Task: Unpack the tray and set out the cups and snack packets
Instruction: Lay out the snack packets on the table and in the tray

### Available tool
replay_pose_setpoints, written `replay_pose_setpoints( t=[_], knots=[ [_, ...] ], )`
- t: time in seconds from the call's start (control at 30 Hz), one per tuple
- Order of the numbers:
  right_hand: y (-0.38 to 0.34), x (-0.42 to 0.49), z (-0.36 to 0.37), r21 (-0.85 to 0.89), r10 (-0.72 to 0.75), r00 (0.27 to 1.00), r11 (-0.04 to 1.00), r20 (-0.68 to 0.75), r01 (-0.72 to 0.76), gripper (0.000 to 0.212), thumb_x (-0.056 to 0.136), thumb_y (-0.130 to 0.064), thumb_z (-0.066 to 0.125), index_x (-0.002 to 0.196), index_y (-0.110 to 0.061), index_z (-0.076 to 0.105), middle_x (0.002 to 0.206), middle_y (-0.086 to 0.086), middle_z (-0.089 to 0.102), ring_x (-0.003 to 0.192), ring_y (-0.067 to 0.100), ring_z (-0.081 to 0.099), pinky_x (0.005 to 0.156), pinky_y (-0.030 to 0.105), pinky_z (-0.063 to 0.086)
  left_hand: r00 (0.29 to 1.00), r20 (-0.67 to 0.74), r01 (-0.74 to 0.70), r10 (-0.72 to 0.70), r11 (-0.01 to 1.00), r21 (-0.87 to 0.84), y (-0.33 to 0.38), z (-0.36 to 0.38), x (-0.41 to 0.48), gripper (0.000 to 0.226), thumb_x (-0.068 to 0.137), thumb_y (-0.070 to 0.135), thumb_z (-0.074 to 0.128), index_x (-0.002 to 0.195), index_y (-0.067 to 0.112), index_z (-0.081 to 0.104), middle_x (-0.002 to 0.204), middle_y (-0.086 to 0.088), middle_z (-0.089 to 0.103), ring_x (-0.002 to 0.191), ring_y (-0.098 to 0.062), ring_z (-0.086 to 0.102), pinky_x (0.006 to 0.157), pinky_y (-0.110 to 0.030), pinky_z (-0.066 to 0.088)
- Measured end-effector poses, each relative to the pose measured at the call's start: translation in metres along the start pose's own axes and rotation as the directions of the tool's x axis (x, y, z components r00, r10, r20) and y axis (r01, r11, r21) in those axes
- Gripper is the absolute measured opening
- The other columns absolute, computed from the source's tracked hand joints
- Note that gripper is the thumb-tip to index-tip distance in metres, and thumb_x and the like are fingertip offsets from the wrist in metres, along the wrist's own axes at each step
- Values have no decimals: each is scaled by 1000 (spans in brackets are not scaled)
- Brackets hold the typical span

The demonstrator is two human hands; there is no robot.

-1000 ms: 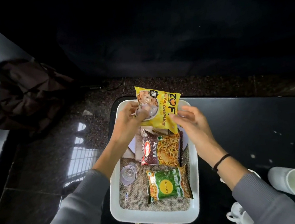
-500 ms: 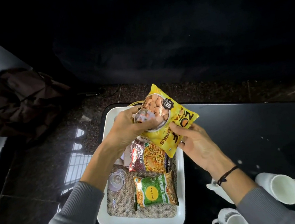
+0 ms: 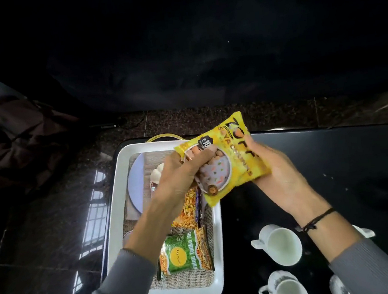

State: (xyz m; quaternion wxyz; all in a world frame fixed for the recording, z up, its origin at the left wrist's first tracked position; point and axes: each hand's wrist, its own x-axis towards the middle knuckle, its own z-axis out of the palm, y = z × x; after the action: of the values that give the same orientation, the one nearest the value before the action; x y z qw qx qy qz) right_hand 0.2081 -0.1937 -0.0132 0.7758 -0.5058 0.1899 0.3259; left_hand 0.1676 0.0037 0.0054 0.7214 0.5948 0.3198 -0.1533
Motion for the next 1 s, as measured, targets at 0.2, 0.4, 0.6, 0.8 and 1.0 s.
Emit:
replay_pose_setpoints(
  t=[0.2, 0.4, 0.6, 0.8, 1.0],
  knots=[
    [13, -12, -15, 227, 38, 986, 974, -160, 0, 46, 81, -34, 80, 121, -12, 75, 121, 12, 75, 110, 29, 73, 103, 48, 53, 983, -75, 126, -167, 917, -378, -26, 53, -7, 42, 84, 16, 80, 118, -7, 68, 108, -17, 78, 89, -23, 76, 71, -33, 62],
    [18, -14, -35, 109, 3, 869, 992, -495, 59, 28, 72, -21, 91, 92, -9, 75, 89, 14, 81, 75, 26, 80, 60, 38, 64, 975, -75, 195, -211, 964, -180, -50, 76, -11, 32, 80, 17, 85, 101, -1, 69, 97, -19, 79, 94, -36, 77, 89, -46, 62],
    [21, 10, -62, -264, -171, 864, 963, -473, 46, 30, 81, -40, 84, 100, -18, 73, 97, 0, 81, 90, 20, 78, 82, 40, 62, 989, -116, 118, -96, 973, 196, -58, 80, -1, 44, 83, 23, 84, 120, 12, 63, 107, -4, 77, 97, -21, 74, 94, -42, 58],
    [28, 21, -81, -715, -393, 846, 699, -361, 19, 37, 87, -37, 78, 119, -32, 60, 116, -10, 64, 102, 2, 62, 85, 17, 47, 993, -22, -73, 114, 758, 648, -62, 70, 3, 57, 94, 21, 70, 146, 23, 48, 137, 0, 61, 123, -15, 59, 95, -25, 48],
    [38, 13, -78, -847, -426, 870, 531, -249, 18, 29, 89, -25, 76, 116, -27, 67, 122, -1, 49, 109, 16, 59, 96, 34, 54, 973, 147, -204, 176, 371, 906, -74, 71, 6, 54, 99, 25, 58, 149, 37, 42, 147, 3, 46, 127, -19, 51, 78, -38, 58]
  ],
)
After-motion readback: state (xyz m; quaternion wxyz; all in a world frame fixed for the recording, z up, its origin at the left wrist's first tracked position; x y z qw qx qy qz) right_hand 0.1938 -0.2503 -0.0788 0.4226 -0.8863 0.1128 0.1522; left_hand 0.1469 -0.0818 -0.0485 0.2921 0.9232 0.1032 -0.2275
